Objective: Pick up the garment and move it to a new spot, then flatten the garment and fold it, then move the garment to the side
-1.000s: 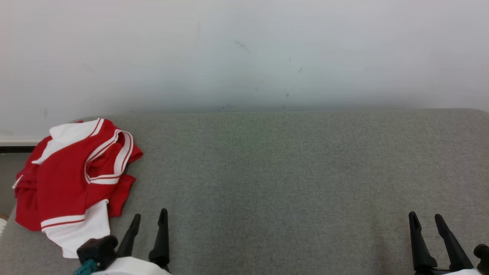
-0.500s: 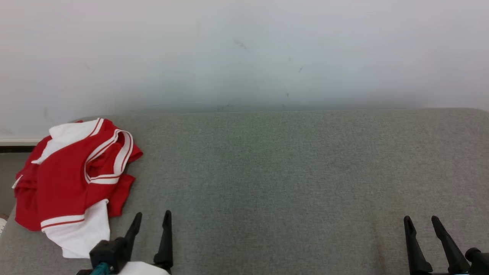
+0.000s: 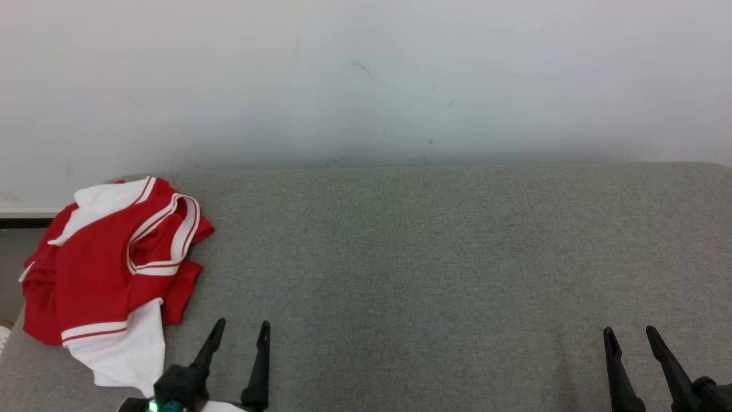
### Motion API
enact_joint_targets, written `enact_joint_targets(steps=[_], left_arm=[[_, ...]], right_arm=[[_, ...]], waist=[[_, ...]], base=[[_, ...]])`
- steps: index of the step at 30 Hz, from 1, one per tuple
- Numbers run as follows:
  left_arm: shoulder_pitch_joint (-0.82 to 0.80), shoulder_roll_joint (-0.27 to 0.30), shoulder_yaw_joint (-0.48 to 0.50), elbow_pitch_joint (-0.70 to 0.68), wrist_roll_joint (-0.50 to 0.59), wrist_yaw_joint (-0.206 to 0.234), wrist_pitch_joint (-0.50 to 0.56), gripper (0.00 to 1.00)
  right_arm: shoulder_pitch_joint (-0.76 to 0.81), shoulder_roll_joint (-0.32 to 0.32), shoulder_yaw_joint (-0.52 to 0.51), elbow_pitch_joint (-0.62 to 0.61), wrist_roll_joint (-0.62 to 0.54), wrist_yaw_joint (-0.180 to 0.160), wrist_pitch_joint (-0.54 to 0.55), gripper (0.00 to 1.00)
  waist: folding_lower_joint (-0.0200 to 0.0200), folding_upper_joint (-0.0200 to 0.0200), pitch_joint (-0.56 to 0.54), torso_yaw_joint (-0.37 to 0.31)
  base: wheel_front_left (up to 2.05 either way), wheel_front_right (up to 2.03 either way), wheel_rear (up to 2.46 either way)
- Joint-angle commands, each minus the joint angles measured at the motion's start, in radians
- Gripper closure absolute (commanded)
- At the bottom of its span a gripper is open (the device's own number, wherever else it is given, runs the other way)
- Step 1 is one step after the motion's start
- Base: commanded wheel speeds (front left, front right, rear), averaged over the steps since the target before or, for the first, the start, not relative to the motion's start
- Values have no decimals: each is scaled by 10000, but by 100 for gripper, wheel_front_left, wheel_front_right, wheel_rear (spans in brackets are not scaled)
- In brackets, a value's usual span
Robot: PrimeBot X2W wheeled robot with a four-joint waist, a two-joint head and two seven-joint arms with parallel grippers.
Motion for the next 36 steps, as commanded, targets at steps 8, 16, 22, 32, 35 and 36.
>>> enact_joint_targets(steps=[8,16,22,32,35,36], left_arm=[[110,119,-61,-74,760,67,-247,0],[182,30,-156,-90,1327,101,-375,0],[206,-18,-197,-71,1752,49,-483,0],[189,-109,-89,-28,1779,-59,-479,0],[166,-149,-59,-11,1780,-106,-479,0],[160,-158,-54,-3,1786,-105,-479,0]], right_arm=[[143,0,28,2,-704,-15,-231,0],[190,-10,116,54,-982,-16,-367,0],[208,-78,144,27,-1303,-17,-472,0],[228,-138,187,27,-1225,-17,-472,0],[218,-152,210,41,-1207,-17,-472,0],[207,-157,213,45,-1201,-17,-470,0]], waist=[[0,0,2,3],[0,0,22,-16],[0,0,38,-39],[0,0,72,-37],[0,0,88,-13],[0,0,95,0]], base=[[0,0,0],[0,0,0],[0,0,0],[0,0,0],[0,0,0],[0,0,0]])
